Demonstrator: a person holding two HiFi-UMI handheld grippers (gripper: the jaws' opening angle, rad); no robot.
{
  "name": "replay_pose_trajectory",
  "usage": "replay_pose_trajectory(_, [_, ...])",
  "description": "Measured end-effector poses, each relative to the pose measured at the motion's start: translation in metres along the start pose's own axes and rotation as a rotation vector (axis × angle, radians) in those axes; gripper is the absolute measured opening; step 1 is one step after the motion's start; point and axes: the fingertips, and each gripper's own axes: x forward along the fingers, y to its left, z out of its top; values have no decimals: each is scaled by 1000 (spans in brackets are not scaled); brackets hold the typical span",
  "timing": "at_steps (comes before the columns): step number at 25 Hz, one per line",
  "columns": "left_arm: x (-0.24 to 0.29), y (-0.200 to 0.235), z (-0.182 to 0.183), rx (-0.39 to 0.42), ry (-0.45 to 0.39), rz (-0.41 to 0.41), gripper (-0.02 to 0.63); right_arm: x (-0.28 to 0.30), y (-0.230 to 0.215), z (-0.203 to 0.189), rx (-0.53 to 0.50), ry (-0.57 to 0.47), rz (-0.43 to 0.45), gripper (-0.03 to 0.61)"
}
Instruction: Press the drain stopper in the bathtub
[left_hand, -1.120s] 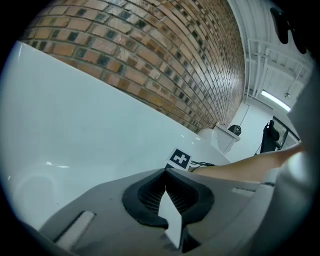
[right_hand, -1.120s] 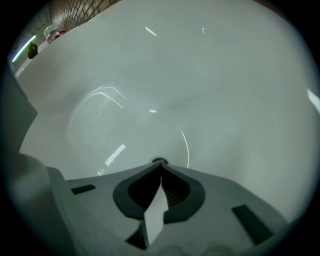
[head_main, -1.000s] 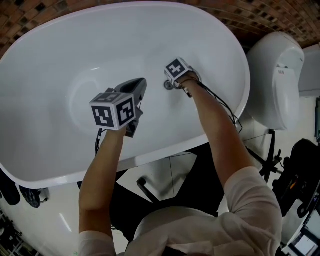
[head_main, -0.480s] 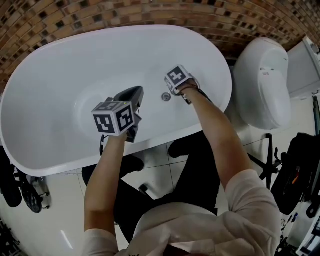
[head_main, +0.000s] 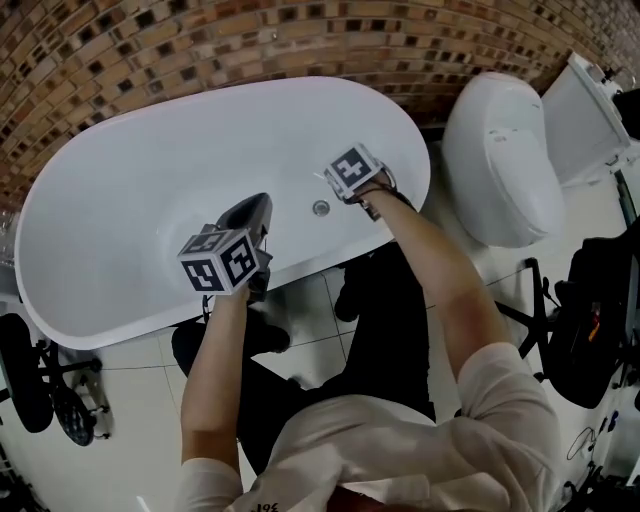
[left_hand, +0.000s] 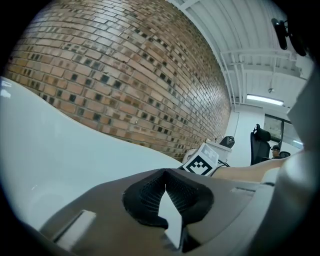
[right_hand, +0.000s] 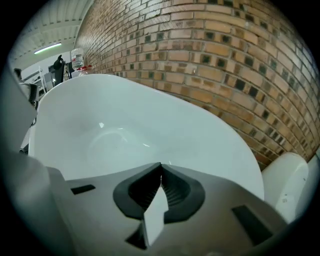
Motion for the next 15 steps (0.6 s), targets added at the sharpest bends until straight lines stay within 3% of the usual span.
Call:
replay_pose_trajectory(10, [-42, -43, 14, 32, -78, -23, 9, -90, -17, 14, -128, -140, -187, 17])
replay_pose_trajectory(15, [-60, -62, 21, 48, -116, -35, 9, -138, -14, 28, -155, -235, -218, 17])
